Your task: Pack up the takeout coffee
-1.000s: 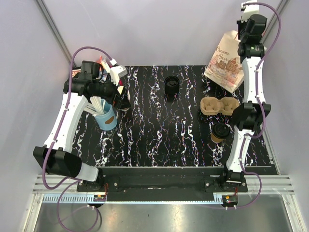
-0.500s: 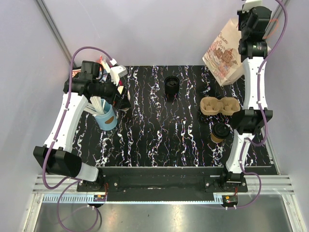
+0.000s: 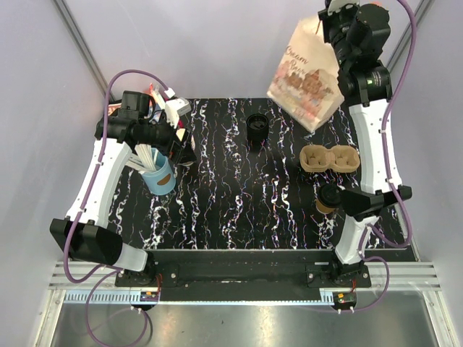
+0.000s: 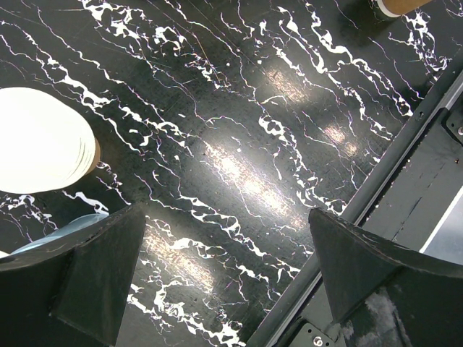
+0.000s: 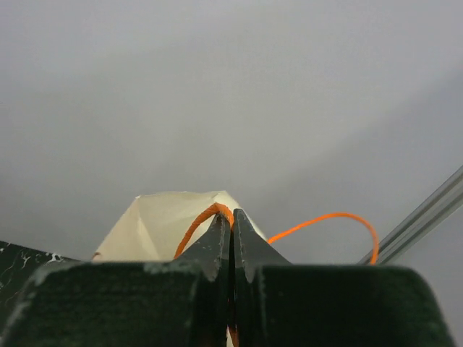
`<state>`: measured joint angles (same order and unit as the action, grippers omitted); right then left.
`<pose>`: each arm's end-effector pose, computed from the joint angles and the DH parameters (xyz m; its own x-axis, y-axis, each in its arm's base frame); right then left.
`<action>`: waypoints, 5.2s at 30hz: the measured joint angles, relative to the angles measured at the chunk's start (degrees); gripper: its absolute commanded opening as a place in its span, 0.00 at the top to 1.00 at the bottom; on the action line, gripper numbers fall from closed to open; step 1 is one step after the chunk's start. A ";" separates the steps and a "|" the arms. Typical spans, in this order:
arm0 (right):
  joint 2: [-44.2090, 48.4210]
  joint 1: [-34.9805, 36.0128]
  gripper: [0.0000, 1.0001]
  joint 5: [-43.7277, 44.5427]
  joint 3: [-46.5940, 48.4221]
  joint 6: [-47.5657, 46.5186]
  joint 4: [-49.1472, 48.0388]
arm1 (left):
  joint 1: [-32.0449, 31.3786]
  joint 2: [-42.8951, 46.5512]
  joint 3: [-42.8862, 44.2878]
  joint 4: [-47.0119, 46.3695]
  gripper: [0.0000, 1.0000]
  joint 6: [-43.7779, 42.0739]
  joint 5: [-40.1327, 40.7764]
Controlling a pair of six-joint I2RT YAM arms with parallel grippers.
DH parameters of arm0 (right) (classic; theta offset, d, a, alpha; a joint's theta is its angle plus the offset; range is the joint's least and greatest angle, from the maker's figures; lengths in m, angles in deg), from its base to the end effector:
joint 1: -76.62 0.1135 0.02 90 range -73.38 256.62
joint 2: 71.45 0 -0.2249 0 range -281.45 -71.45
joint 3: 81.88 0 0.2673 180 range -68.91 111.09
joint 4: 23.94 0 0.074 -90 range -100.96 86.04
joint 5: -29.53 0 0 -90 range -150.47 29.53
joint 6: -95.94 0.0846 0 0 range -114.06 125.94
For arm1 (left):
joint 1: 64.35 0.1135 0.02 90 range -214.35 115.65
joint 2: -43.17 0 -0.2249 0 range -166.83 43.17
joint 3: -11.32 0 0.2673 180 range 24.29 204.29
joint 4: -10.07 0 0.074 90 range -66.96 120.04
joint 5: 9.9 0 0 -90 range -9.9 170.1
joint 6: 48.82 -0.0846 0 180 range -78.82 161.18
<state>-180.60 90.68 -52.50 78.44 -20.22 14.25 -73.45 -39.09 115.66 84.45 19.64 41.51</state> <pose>0.4055 0.0895 0.5696 0.2439 -0.3890 -0.8884 -0.0022 0.9158 -0.4017 0.3107 -0.1032 0.3260 -0.5430 0.3776 -0.7500 0.7522 0.6158 -0.2345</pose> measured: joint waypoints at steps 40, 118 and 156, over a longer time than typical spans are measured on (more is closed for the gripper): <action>15.96 19.12 1.00 2.14 -37.03 9.22 9.94 | 0.00 0.48 0.00 -0.02 0.01 0.61 -0.68; 26.29 19.32 0.51 -9.18 -51.47 11.52 20.61 | -3.61 -30.25 35.23 -5.20 0.01 -1.07 -3.74; 5.70 19.06 0.66 0.02 -39.95 7.74 12.17 | -10.23 -25.03 23.76 2.23 0.01 -3.58 -6.71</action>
<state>-174.89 109.74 -52.48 38.48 -12.48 26.42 -83.68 -64.12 139.42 86.68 16.05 34.80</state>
